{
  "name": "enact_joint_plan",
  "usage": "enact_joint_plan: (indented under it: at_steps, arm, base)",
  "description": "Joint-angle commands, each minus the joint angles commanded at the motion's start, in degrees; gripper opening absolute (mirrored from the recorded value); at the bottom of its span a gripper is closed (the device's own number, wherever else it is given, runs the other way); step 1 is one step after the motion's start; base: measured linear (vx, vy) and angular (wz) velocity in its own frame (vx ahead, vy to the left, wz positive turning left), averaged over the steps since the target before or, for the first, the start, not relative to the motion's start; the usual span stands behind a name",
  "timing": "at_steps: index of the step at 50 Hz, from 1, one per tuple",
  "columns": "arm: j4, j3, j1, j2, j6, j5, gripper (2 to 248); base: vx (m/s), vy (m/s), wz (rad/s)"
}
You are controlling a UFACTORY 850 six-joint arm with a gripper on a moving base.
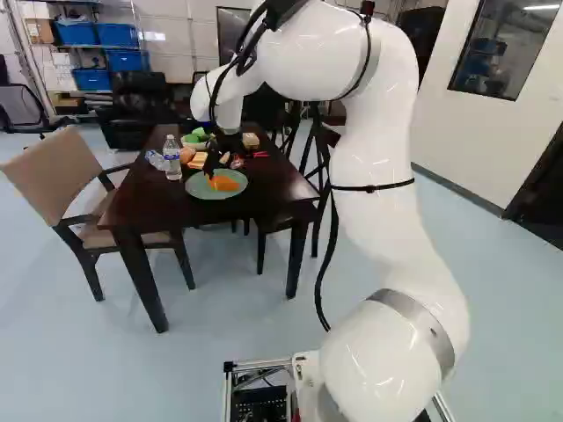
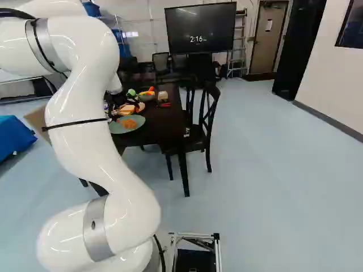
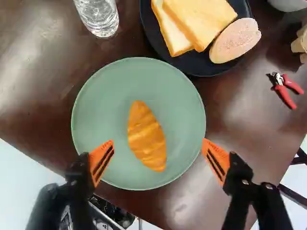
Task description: Move the croissant to the empty plate
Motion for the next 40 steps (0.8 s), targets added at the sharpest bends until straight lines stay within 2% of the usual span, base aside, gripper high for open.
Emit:
enact_joint_plan:
  at_steps: [15,40]
  arm:
    - [0.0,0.8,-0.2,2.0,0.0,0.0,247]
    - [0.0,8.3,-2.8,10.8,0.0,0.0,247]
  base:
    - [0.000,0.000,0.000]
    - [0.000,0.000,0.000]
